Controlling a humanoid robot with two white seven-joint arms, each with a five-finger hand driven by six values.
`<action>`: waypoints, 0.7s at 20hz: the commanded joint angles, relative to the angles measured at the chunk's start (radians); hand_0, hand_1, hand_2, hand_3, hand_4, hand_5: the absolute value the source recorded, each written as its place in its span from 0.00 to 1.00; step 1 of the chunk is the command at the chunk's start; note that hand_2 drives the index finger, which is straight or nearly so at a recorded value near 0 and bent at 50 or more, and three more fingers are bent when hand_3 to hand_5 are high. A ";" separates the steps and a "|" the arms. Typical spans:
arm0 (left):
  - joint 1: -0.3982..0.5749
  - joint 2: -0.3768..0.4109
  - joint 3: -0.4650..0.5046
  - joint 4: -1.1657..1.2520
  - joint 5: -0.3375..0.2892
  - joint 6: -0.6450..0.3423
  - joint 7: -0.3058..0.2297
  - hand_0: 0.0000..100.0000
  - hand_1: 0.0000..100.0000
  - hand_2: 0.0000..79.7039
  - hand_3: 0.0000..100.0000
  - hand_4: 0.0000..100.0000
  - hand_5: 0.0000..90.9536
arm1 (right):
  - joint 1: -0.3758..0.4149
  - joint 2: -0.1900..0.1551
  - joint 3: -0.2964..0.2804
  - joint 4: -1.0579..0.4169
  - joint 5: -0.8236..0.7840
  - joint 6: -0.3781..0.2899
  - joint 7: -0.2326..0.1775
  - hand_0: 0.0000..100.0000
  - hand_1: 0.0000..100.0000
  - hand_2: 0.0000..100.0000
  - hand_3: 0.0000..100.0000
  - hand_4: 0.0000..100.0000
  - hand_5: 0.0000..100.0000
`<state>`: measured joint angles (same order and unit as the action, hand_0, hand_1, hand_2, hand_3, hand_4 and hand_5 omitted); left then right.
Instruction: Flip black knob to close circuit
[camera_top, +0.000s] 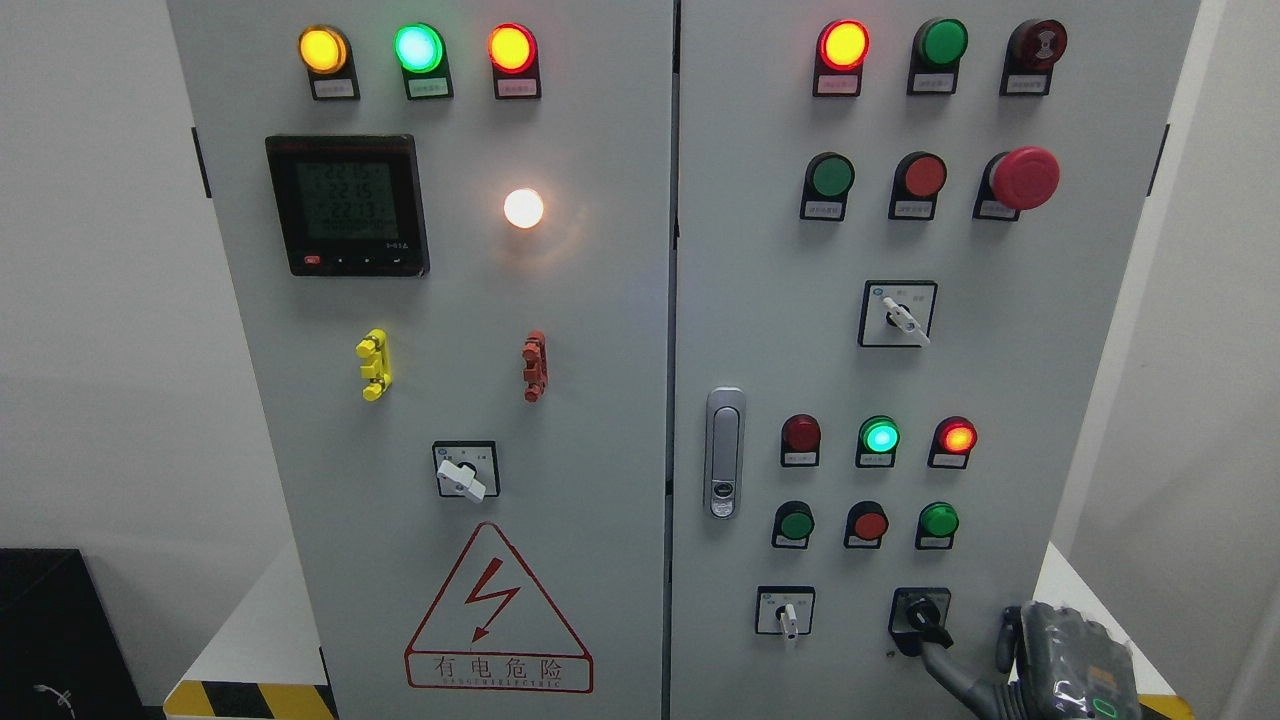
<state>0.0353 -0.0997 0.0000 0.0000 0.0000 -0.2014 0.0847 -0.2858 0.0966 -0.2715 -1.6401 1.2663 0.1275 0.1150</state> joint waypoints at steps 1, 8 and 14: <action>0.000 0.000 -0.020 0.021 -0.021 0.000 0.000 0.00 0.00 0.00 0.00 0.00 0.00 | -0.001 -0.012 -0.014 -0.006 -0.008 -0.002 -0.006 0.00 0.28 0.76 0.92 0.74 0.73; 0.000 0.000 -0.020 0.021 -0.021 0.000 0.000 0.00 0.00 0.00 0.00 0.00 0.00 | -0.003 -0.011 -0.011 -0.006 -0.024 -0.008 -0.006 0.00 0.28 0.76 0.92 0.74 0.73; 0.000 0.000 -0.020 0.023 -0.021 0.000 0.000 0.00 0.00 0.00 0.00 0.00 0.00 | -0.010 -0.009 -0.008 -0.006 -0.025 -0.014 -0.006 0.00 0.27 0.76 0.92 0.74 0.73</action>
<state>0.0353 -0.0997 0.0000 0.0000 0.0000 -0.2014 0.0847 -0.2879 0.0893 -0.2789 -1.6431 1.2445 0.1169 0.1159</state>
